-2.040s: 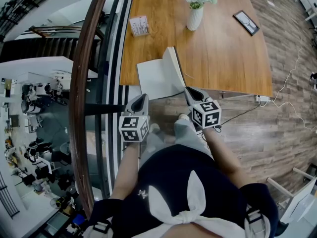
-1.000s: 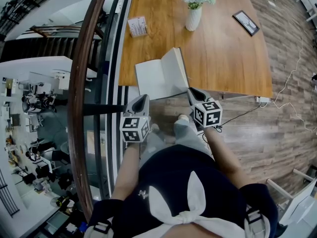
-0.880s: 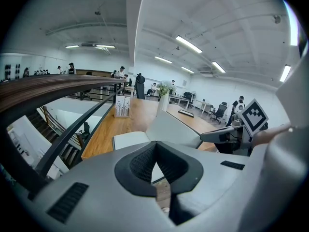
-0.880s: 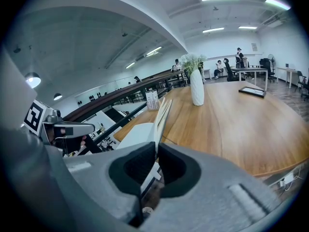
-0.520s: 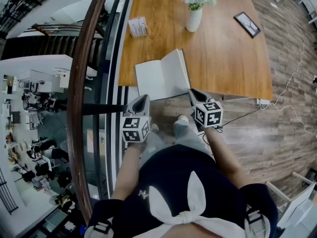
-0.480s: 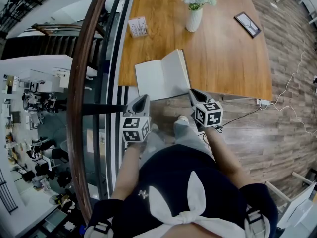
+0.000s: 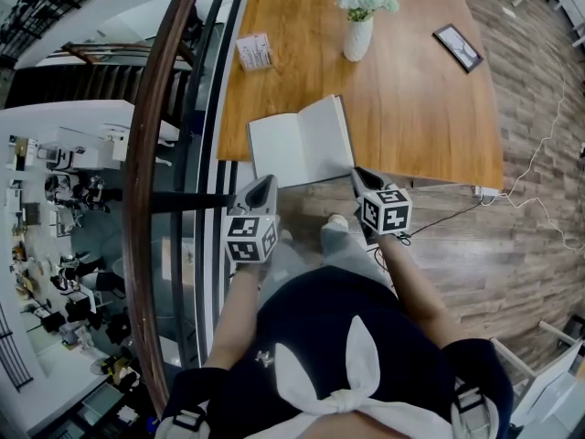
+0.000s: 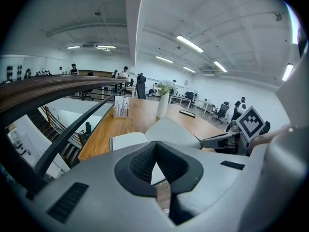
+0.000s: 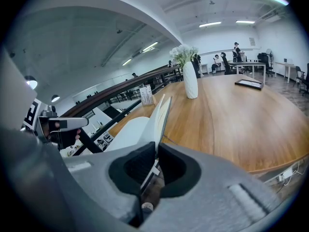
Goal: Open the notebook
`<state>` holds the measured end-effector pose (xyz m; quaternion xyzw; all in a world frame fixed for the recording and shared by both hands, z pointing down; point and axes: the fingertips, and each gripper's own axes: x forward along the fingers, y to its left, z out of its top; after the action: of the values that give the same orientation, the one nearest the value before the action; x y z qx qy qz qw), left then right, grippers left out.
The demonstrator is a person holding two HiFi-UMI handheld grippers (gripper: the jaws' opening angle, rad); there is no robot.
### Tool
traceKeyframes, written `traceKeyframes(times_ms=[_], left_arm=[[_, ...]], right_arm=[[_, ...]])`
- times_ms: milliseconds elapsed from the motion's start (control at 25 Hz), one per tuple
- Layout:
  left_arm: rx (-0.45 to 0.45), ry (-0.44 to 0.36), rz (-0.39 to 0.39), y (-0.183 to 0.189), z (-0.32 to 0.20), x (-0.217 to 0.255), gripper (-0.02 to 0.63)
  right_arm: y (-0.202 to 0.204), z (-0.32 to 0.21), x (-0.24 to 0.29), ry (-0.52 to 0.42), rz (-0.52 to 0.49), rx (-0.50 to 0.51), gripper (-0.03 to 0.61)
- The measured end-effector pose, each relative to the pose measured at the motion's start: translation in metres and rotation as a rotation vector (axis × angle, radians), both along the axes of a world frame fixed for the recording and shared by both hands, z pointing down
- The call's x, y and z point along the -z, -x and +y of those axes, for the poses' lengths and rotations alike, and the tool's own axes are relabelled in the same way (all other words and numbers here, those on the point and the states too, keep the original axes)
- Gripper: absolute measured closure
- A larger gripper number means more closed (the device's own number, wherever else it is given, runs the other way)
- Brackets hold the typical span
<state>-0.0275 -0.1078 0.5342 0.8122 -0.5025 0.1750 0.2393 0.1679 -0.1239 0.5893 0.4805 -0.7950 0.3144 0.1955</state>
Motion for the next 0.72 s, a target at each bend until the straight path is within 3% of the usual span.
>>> traceKeyframes(times_ms=[720], left_arm=[[0.006, 0.013, -0.020, -0.021, -0.005, -0.003, 0.597]], right_arm=[[-0.021, -0.005, -0.030, 0.054, 0.019, 0.030, 0.553]])
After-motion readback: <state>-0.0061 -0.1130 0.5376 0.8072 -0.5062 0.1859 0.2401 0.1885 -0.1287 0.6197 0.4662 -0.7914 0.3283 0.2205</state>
